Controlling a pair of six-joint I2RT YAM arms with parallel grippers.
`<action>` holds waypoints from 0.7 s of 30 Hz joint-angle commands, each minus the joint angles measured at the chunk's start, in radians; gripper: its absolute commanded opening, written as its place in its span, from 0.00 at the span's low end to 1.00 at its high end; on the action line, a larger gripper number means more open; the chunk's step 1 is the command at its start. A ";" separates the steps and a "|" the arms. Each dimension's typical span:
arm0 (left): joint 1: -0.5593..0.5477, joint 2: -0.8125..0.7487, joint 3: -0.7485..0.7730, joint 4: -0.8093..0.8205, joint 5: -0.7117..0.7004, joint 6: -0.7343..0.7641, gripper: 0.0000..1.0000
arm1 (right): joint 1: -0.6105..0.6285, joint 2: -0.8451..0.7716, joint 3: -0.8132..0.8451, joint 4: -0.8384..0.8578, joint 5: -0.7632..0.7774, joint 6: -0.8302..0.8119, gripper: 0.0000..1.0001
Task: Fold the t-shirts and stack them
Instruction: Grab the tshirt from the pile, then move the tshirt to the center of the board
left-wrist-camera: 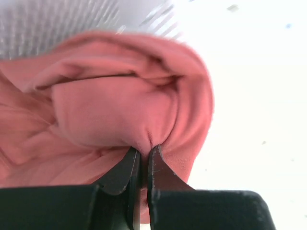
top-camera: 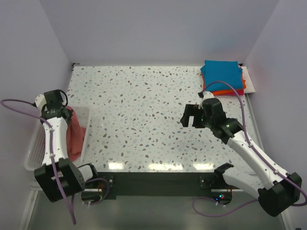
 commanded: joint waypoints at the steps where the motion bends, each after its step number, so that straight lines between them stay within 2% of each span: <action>1: 0.008 -0.167 0.127 0.065 0.099 0.106 0.00 | 0.000 -0.008 0.019 0.062 -0.039 -0.007 0.99; 3: 0.006 -0.198 0.176 0.074 0.153 0.117 0.00 | 0.000 -0.003 0.025 0.070 -0.075 -0.004 0.99; 4: 0.005 -0.206 0.226 0.096 0.235 0.120 0.00 | 0.000 0.000 0.030 0.076 -0.086 -0.002 0.99; 7: -0.027 -0.198 0.356 0.140 0.369 0.118 0.00 | 0.000 0.006 0.055 0.073 -0.109 -0.002 0.99; 11: -0.190 -0.123 0.606 0.157 0.341 0.144 0.00 | 0.000 -0.008 0.068 0.079 -0.112 -0.004 0.99; 12: -0.245 -0.105 0.710 0.154 0.342 0.147 0.00 | 0.000 -0.016 0.071 0.081 -0.106 -0.004 0.99; 16: -0.312 -0.022 0.898 0.165 0.494 0.144 0.00 | 0.000 -0.036 0.079 0.082 -0.092 0.001 0.99; 19: -0.415 0.021 0.943 0.168 0.529 0.153 0.00 | 0.000 -0.043 0.087 0.079 -0.079 0.004 0.99; 21: -0.507 0.032 0.903 0.176 0.520 0.161 0.00 | 0.000 -0.051 0.091 0.075 -0.066 0.007 0.99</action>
